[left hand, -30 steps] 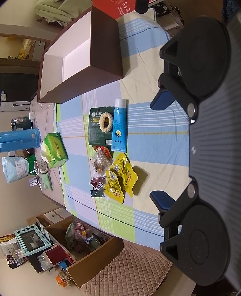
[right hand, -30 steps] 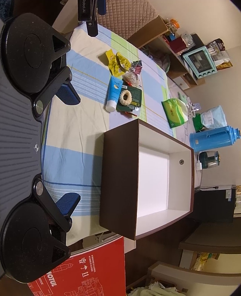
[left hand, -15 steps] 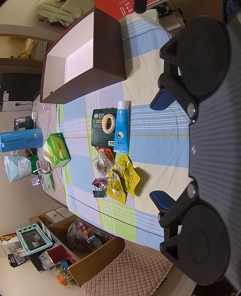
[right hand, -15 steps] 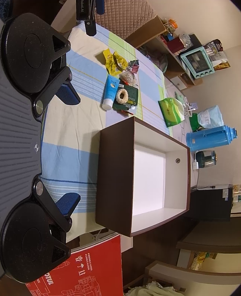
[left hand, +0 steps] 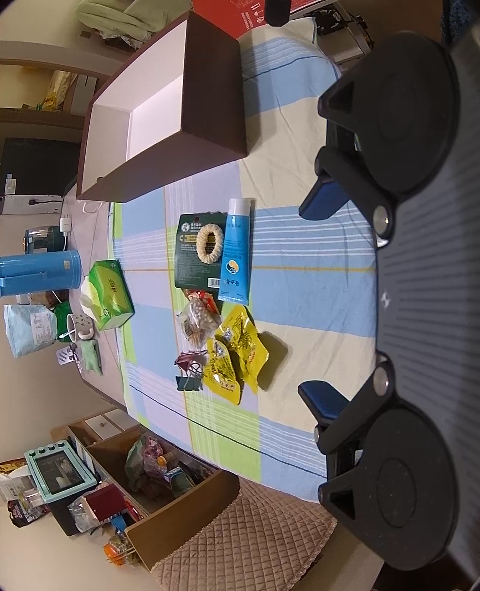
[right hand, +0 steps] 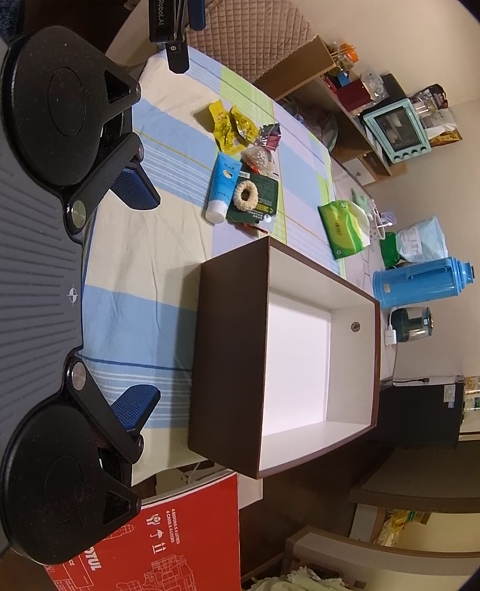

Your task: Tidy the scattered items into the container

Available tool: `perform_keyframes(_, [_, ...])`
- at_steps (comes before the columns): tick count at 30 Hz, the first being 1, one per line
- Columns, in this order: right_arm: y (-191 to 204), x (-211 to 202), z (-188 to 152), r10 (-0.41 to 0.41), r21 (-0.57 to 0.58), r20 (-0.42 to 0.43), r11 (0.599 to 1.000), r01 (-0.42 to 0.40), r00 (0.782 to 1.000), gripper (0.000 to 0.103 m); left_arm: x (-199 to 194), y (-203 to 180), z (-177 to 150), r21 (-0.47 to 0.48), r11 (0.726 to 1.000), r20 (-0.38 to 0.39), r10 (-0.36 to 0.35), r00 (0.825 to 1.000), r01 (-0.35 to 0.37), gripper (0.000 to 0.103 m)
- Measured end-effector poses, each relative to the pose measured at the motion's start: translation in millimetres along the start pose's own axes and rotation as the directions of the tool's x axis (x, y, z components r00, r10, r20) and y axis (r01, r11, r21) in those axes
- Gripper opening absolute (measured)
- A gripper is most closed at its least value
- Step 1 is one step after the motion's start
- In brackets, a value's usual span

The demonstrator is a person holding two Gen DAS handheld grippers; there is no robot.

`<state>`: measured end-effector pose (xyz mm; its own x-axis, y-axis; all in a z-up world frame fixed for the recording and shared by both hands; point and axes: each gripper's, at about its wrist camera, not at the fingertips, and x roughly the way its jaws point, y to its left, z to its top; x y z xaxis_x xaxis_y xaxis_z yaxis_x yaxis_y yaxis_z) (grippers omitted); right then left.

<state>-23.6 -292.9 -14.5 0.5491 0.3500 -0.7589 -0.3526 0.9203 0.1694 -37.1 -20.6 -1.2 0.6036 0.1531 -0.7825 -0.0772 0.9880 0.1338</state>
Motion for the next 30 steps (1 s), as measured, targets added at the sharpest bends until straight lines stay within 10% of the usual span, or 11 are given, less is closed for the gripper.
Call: perform_keyframes(30, [40,50,37,0.183,-0.008,-0.004,0.983,-0.183,0.983,0.103,45,61,31,0.017,0.999,-0.059,-0.042,0.997,0.043,0.092])
